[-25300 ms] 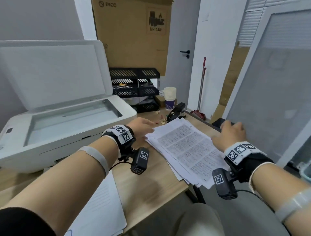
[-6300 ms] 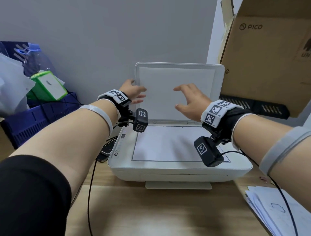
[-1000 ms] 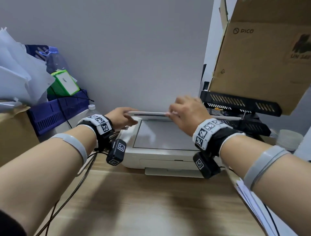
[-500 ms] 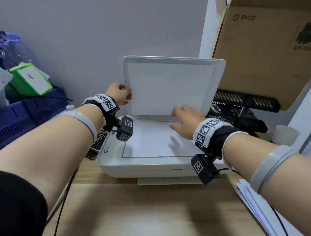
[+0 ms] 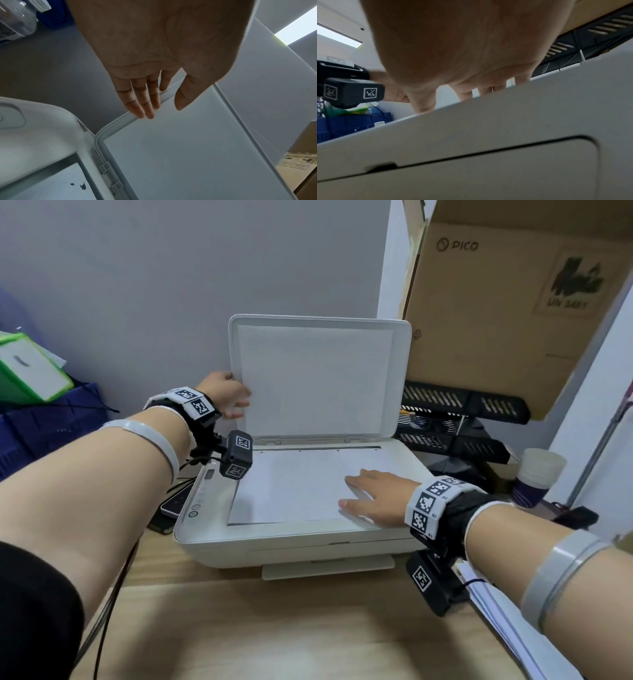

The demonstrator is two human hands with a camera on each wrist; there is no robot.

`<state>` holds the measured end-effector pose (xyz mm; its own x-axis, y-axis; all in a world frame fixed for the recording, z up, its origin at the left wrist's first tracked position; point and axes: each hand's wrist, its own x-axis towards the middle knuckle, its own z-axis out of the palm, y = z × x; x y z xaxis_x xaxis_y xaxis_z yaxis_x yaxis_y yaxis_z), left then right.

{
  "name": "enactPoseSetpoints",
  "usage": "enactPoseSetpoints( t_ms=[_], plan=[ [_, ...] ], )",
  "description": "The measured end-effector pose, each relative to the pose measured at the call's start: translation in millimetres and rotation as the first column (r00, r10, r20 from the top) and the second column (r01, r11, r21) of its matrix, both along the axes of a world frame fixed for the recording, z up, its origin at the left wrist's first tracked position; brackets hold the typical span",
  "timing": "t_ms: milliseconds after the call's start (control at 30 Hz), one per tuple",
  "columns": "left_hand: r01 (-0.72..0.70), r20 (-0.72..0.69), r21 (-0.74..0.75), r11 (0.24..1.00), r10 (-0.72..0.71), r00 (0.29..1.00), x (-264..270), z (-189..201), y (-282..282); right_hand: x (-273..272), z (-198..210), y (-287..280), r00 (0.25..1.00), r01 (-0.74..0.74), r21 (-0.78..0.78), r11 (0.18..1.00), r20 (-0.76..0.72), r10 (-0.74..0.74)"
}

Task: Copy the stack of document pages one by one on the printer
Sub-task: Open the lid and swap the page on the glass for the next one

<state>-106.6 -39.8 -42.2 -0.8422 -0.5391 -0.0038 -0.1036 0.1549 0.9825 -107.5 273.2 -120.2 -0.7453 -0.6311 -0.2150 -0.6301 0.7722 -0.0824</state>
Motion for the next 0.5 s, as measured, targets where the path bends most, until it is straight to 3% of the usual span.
enactPoseSetpoints(
  t_ms=[167, 300, 400, 500],
  plan=[
    [-0.035, 0.008, -0.065, 0.997, 0.035, 0.999, 20, 8, 12, 17, 3, 15, 0.999, -0.040, 0.043, 0.998, -0.022, 0.041],
    [0.116, 0.137, -0.233, 0.966, -0.085, 0.987, 50, 10, 29, 27, 0, 34, 0.986, -0.149, 0.013, 0.989, -0.080, 0.150],
    [0.259, 0.181, -0.229, 0.938, -0.220, 0.958, 76, 7, 46, 42, 7, 54, 0.975, -0.181, -0.165, 0.969, -0.158, 0.155],
    [0.389, 0.165, -0.141, 0.911, -0.366, 0.916, 93, 7, 65, 57, 28, 84, 0.982, -0.041, -0.447, 0.893, -0.182, -0.046]
  ],
)
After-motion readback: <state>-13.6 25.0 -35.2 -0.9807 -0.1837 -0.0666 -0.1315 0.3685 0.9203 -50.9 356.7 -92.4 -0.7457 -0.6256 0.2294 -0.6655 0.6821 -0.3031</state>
